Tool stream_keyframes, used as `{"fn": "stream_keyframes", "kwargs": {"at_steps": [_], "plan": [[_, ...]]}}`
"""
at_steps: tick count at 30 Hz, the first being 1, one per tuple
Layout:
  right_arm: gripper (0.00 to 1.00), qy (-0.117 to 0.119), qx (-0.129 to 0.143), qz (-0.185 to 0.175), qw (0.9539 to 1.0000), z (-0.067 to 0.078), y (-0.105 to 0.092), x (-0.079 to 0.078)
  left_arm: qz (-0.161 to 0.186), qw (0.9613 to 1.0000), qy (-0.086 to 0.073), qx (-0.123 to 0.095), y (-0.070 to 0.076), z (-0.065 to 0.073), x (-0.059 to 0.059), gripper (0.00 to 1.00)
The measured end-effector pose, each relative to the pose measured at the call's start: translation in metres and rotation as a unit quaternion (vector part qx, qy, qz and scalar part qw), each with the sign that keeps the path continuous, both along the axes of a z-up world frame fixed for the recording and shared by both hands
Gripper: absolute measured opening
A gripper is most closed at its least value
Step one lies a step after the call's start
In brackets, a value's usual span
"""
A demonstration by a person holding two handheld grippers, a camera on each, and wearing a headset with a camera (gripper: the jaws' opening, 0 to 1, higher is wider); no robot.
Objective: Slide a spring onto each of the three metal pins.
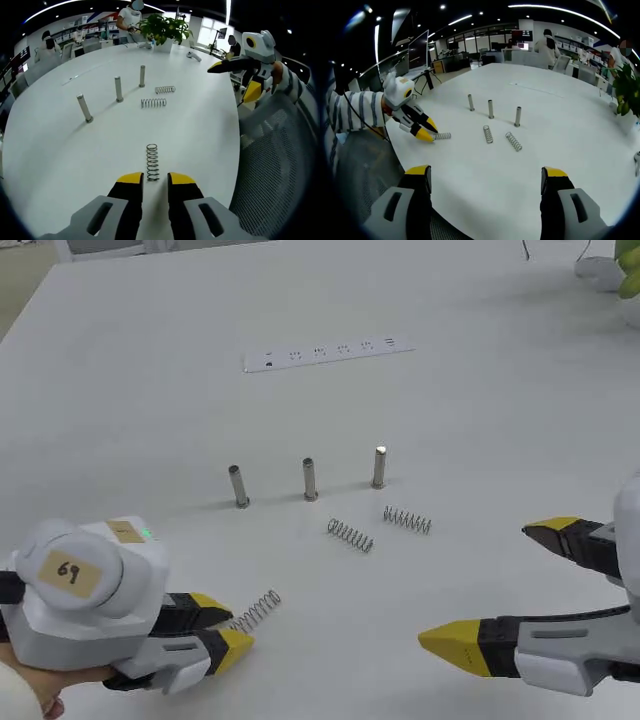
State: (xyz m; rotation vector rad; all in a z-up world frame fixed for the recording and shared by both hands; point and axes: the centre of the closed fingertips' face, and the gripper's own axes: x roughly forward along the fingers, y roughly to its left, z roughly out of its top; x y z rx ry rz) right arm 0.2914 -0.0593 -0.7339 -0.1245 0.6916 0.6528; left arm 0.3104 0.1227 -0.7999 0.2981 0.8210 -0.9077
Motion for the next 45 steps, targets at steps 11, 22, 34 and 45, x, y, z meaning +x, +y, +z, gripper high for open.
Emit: {"fn": "stream_keyframes", "kwargs": {"at_steps": [11,22,34,45], "plan": [[0.89,0.003,-0.002,0.001,1.0000,-0.0008,-0.0005,-0.0004,0.005,1.0000,0.000,0.006,0.0000,-0.0041,0.0027,0.06],[0.85,0.005,-0.001,0.008,1.0000,-0.0015,0.0014,-0.0020,-0.007,0.9997,0.000,0.024,-0.0014,-0.0086,-0.0005,0.02],[0.85,0.008,0.003,0.004,1.0000,-0.0019,0.0002,-0.0016,0.008,0.9998,0.001,0.018,-0.0008,-0.0079,0.0005,0.02],[0.86,0.008,0.005,-0.001,1.0000,-0.0015,-0.0007,0.0007,0.038,0.9992,0.013,0.008,0.0024,-0.0062,0.0013,0.02]]}}
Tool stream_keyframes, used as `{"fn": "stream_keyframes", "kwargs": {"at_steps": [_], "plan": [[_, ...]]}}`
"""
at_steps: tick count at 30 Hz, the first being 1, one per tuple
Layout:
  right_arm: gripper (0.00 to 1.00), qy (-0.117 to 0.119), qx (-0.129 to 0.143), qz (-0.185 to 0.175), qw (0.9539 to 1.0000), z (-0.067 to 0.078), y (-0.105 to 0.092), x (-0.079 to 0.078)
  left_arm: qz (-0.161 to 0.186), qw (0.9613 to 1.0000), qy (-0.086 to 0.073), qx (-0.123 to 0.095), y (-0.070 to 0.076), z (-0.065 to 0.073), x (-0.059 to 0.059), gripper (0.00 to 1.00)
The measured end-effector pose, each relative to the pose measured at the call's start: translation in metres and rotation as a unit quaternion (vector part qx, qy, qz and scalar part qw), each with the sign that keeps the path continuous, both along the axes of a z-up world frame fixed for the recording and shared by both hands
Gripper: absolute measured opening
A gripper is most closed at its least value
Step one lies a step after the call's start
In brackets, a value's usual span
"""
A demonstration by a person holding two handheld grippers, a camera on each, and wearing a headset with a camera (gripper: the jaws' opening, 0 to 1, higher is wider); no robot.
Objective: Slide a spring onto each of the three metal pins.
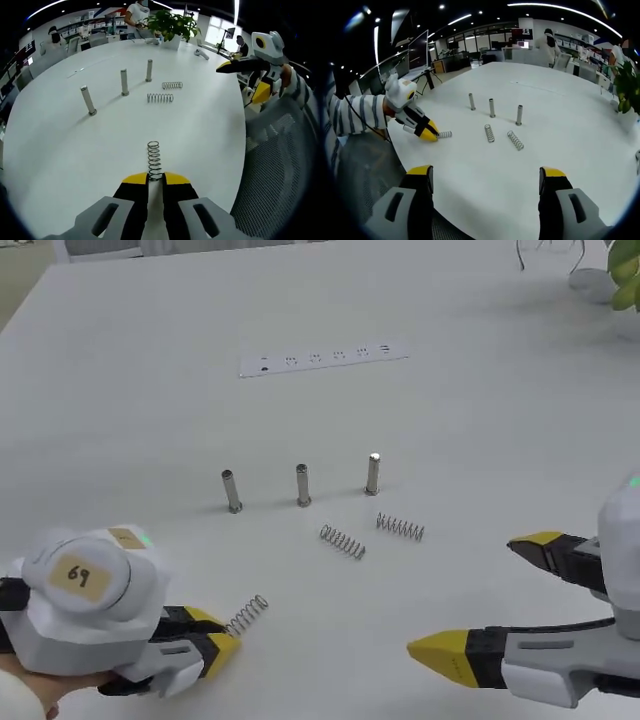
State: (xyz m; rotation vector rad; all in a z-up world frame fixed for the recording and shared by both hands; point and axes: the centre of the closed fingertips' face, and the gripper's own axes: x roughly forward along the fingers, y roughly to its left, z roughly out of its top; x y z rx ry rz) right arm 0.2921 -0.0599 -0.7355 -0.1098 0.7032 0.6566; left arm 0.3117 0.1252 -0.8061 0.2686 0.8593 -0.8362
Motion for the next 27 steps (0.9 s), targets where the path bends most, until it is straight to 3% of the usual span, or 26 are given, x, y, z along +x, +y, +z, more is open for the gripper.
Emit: {"fn": "stream_keyframes", "kwargs": {"at_steps": [2,10,16,19,27], "plan": [[0.86,-0.003,-0.002,0.000,1.0000,0.001,-0.002,0.001,0.006,0.9997,0.002,-0.022,-0.005,0.006,-0.001,0.02],[0.83,-0.012,0.006,0.003,0.9999,0.005,-0.007,0.005,0.003,0.9996,0.003,-0.028,-0.004,0.012,-0.002,0.02],[0.82,-0.010,0.002,0.008,0.9999,0.004,-0.009,0.003,-0.007,0.9995,-0.009,-0.029,-0.004,0.017,-0.001,0.01],[0.81,-0.012,0.002,0.008,0.9999,0.005,-0.010,0.004,-0.007,0.9987,-0.020,-0.047,-0.006,0.023,0.002,0.01],[0.80,-0.016,0.000,0.028,0.9995,0.007,-0.009,0.004,-0.018,0.9976,-0.030,-0.060,-0.010,0.033,0.003,0.01]]}}
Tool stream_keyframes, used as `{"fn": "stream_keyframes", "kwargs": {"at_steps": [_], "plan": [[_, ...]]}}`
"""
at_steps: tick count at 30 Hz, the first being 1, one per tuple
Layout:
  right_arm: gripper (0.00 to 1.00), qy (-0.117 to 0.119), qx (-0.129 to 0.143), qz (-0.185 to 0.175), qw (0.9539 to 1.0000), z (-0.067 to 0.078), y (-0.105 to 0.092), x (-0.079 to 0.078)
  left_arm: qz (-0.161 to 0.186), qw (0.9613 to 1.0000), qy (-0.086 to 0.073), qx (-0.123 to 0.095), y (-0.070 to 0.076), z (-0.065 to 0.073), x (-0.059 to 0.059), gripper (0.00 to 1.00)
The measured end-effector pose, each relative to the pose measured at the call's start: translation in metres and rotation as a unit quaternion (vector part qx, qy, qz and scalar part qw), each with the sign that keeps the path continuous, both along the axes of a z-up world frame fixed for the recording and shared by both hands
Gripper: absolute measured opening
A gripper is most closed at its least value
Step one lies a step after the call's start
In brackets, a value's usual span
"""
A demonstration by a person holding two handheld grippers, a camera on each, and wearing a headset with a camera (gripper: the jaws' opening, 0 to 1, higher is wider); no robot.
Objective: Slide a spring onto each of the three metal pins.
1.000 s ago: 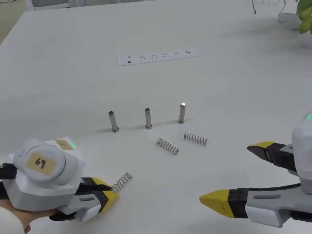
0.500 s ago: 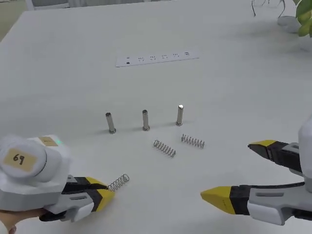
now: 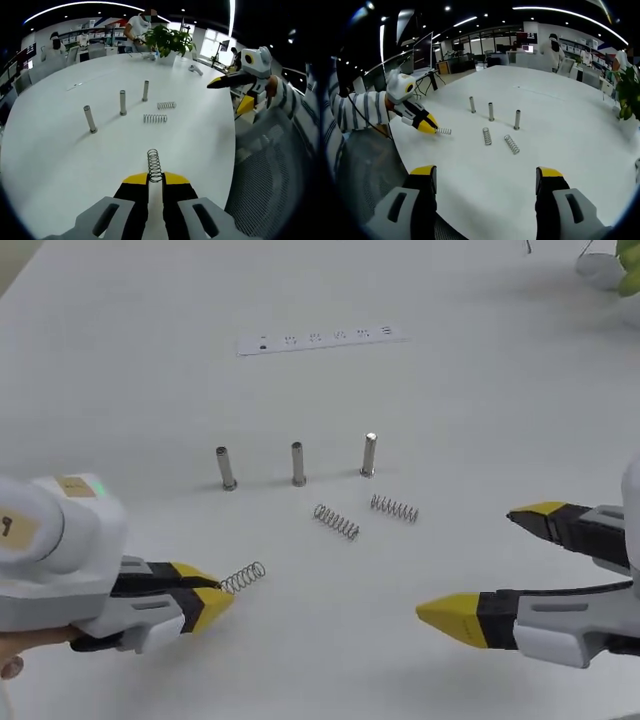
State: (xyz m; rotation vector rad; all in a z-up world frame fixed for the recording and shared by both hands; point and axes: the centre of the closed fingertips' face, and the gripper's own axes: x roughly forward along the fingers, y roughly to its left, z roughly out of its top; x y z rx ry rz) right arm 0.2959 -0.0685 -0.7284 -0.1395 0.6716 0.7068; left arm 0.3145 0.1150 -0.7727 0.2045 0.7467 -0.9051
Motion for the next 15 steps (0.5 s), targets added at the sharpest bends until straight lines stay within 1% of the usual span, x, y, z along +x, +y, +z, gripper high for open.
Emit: {"fn": "stream_keyframes", "kwargs": {"at_steps": [2,4,6,9,10,11,12,13,14,15], "plan": [[0.79,0.000,0.000,0.005,1.0000,0.001,-0.002,0.001,-0.002,1.0000,-0.003,-0.008,-0.001,0.005,0.001,0.01],[0.80,0.000,0.015,0.008,0.9999,0.006,-0.001,0.002,-0.005,0.9998,-0.005,-0.020,-0.003,0.011,0.001,0.01],[0.79,-0.003,0.027,0.010,0.9996,0.010,-0.001,0.004,-0.013,0.9995,-0.011,-0.027,-0.005,0.016,0.001,0.01],[0.74,-0.007,0.043,0.027,0.9987,0.016,0.001,0.004,-0.025,0.9986,-0.018,-0.042,-0.009,0.028,0.000,0.01],[0.72,-0.007,0.045,0.030,0.9985,0.017,0.002,0.004,-0.031,0.9983,-0.019,-0.045,-0.011,0.030,0.000,0.01],[0.72,-0.007,0.048,0.034,0.9982,0.019,0.002,0.004,-0.043,0.9976,-0.012,-0.052,-0.014,0.032,-0.004,0.01],[0.73,-0.007,0.052,0.037,0.9980,0.020,0.003,0.005,-0.050,0.9973,-0.010,-0.052,-0.014,0.034,-0.005,0.01],[0.74,-0.007,0.054,0.038,0.9978,0.021,0.004,0.006,-0.054,0.9971,-0.016,-0.050,-0.015,0.035,-0.005,0.01],[0.75,-0.010,0.056,0.044,0.9974,0.023,0.006,0.007,-0.063,0.9966,-0.013,-0.050,-0.016,0.036,-0.007,0.01],[0.74,-0.011,0.055,0.046,0.9973,0.023,0.006,0.007,-0.065,0.9965,-0.013,-0.050,-0.016,0.037,-0.007,0.01]]}}
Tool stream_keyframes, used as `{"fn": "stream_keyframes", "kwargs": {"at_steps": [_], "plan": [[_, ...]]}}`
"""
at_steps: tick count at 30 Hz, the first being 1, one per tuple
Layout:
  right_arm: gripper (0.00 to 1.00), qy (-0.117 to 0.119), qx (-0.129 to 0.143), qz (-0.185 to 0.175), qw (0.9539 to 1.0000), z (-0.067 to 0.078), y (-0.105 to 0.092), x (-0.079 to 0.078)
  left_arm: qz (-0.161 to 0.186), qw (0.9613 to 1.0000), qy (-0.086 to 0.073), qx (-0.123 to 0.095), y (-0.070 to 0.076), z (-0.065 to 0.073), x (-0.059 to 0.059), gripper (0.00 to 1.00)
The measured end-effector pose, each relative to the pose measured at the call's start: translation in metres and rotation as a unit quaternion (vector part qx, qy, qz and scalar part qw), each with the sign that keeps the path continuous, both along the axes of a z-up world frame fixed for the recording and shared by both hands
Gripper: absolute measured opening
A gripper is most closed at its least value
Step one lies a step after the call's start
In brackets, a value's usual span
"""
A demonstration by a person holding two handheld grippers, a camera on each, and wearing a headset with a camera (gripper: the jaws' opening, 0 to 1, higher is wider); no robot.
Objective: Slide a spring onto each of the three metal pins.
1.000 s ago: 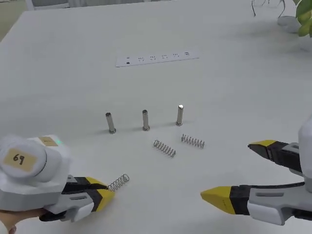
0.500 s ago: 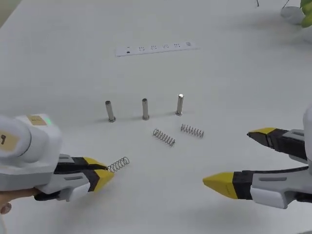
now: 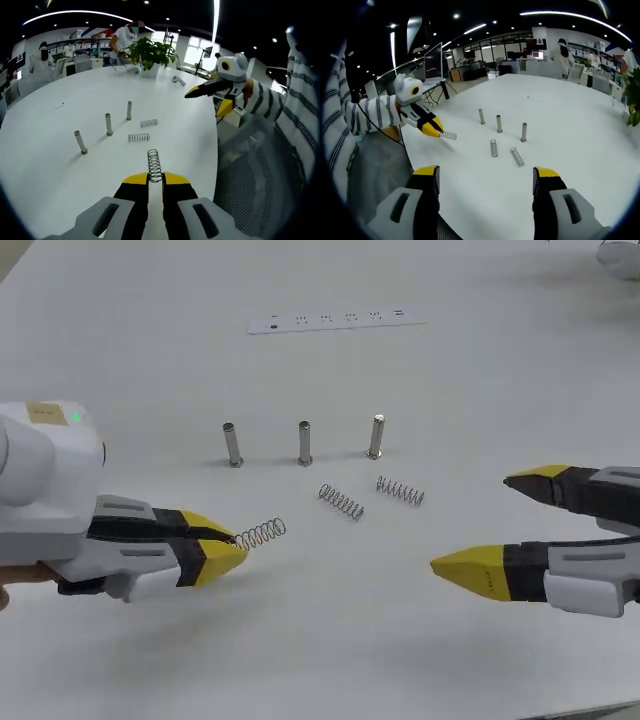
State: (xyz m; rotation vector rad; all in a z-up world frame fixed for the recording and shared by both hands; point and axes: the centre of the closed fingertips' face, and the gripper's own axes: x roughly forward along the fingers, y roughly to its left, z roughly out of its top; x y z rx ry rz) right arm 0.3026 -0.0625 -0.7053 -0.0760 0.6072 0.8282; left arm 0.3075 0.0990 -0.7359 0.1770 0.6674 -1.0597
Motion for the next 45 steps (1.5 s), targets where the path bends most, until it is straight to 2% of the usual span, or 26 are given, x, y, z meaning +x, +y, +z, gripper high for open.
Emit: {"fn": "stream_keyframes", "kwargs": {"at_steps": [7,12,15,18,24,26,27,32,35,40,43,45], "plan": [[0.72,-0.008,0.001,0.052,0.9986,0.005,0.017,0.002,-0.039,0.9992,-0.011,-0.006,-0.004,0.010,-0.004,0.01],[0.68,-0.016,0.008,0.092,0.9956,0.011,0.034,0.001,-0.044,0.9989,-0.006,-0.014,-0.006,0.015,-0.006,0.01],[0.65,-0.019,0.009,0.114,0.9933,0.012,0.038,0.005,-0.046,0.9984,0.004,-0.031,-0.009,0.018,-0.010,0.01],[0.62,-0.027,0.007,0.154,0.9877,0.014,0.050,0.001,-0.053,0.9971,0.004,-0.055,-0.014,0.026,-0.014,0.01],[0.57,-0.034,0.005,0.194,0.9803,0.015,0.068,-0.001,-0.062,0.9959,-0.006,-0.066,-0.019,0.032,-0.015,0.01],[0.53,-0.053,-0.008,0.210,0.9762,0.015,0.072,0.000,-0.064,0.9957,-0.009,-0.067,-0.020,0.033,-0.015,0.01],[0.50,-0.053,-0.010,0.214,0.9753,0.014,0.074,0.000,-0.065,0.9955,-0.008,-0.068,-0.021,0.033,-0.016,0.01],[0.48,-0.048,0.003,0.234,0.9711,0.013,0.085,0.000,-0.075,0.9938,-0.008,-0.081,-0.024,0.037,-0.018,0.01],[0.44,-0.045,0.009,0.248,0.9677,0.011,0.091,0.000,-0.075,0.9931,-0.013,-0.089,-0.025,0.041,-0.017,0.01],[0.33,-0.033,0.018,0.274,0.9610,0.006,0.099,-0.003,-0.077,0.9917,-0.008,-0.103,-0.029,0.046,-0.016,0.01],[0.30,-0.029,0.024,0.282,0.9586,0.005,0.102,-0.004,-0.085,0.9906,-0.005,-0.107,-0.031,0.046,-0.019,0.01],[0.27,-0.027,0.031,0.285,0.9576,0.006,0.104,-0.003,-0.093,0.9903,-0.009,-0.103,-0.033,0.046,-0.022,0.01]]}}
